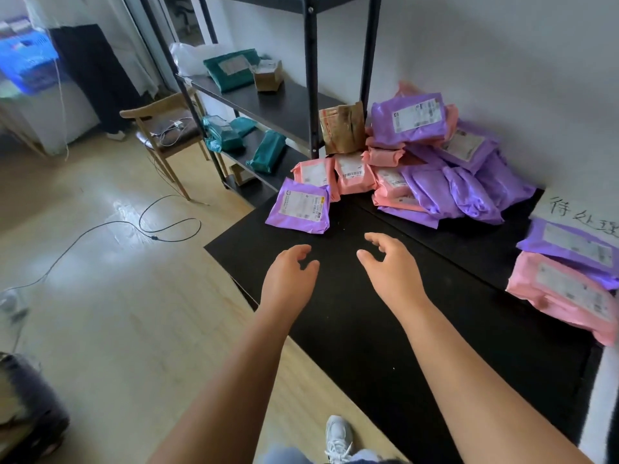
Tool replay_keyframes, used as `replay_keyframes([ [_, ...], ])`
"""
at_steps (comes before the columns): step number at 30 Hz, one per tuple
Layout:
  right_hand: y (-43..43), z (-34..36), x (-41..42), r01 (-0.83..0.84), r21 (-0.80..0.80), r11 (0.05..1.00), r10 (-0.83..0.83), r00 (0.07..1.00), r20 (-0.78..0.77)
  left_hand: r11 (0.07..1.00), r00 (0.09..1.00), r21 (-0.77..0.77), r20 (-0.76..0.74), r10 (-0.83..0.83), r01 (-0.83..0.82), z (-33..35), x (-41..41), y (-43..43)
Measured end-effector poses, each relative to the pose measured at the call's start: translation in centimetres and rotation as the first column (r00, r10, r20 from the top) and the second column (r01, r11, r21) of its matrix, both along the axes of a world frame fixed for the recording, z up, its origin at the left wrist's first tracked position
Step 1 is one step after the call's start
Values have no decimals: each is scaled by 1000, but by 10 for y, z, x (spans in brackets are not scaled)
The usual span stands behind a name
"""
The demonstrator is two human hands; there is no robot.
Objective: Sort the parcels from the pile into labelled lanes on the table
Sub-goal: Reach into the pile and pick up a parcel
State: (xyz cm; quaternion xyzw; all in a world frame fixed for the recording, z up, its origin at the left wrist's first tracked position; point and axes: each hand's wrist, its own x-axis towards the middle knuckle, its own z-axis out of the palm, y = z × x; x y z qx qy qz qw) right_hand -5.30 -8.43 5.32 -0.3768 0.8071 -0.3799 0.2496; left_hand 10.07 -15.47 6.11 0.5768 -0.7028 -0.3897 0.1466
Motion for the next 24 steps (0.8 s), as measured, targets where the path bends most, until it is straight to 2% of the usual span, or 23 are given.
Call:
replay_keyframes([
  [7,-58,-25,-7,0,74,997,-1,1000,17,995,1000,98,25,17,-20,-29,-10,-66],
  [14,-113,-61,1,56,201,978,-47,998,-53,984,991,159,92,-94,78,-67,-23,-148],
  [20,-171,-90,5,44,380,924,6,991,-130,967,949,124,196,-246,225,-101,-27,-222],
  [24,-199,-113,12,-42,507,861,152,972,-179,887,836,112,301,-459,448,-131,-30,-257],
])
